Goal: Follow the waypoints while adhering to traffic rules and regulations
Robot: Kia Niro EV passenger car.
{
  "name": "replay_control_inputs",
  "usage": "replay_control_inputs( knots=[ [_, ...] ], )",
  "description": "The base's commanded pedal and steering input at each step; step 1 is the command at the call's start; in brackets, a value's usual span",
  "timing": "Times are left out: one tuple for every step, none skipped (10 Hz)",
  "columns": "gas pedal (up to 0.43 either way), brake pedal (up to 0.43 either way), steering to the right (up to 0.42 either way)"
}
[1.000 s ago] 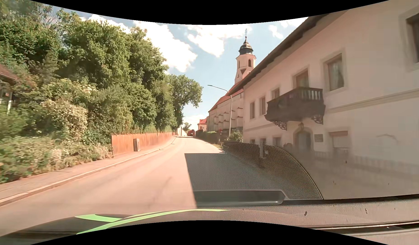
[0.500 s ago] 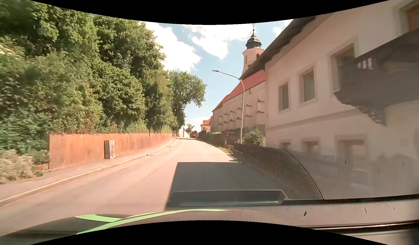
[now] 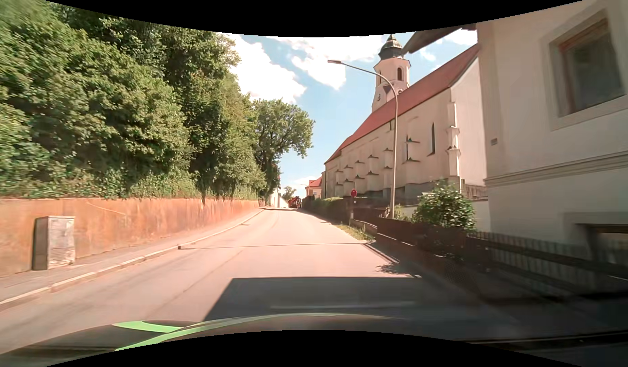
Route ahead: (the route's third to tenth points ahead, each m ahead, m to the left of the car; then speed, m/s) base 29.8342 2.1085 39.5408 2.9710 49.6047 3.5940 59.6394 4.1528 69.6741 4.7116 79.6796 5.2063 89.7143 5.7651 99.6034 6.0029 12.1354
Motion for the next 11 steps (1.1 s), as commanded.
replay_control_inputs(
  knots=[
    [0.000,0.140,-0.016],
    [0.000,0.159,-0.015],
    [0.000,0.165,-0.014],
    [0.000,0.165,-0.013],
    [0.000,0.171,-0.013],
    [0.000,0.183,-0.012],
    [0.000,0.183,-0.012],
    [0.000,0.177,-0.011],
    [0.000,0.159,-0.011],
    [0.000,0.128,-0.010],
    [0.000,0.098,-0.010]
  ],
)
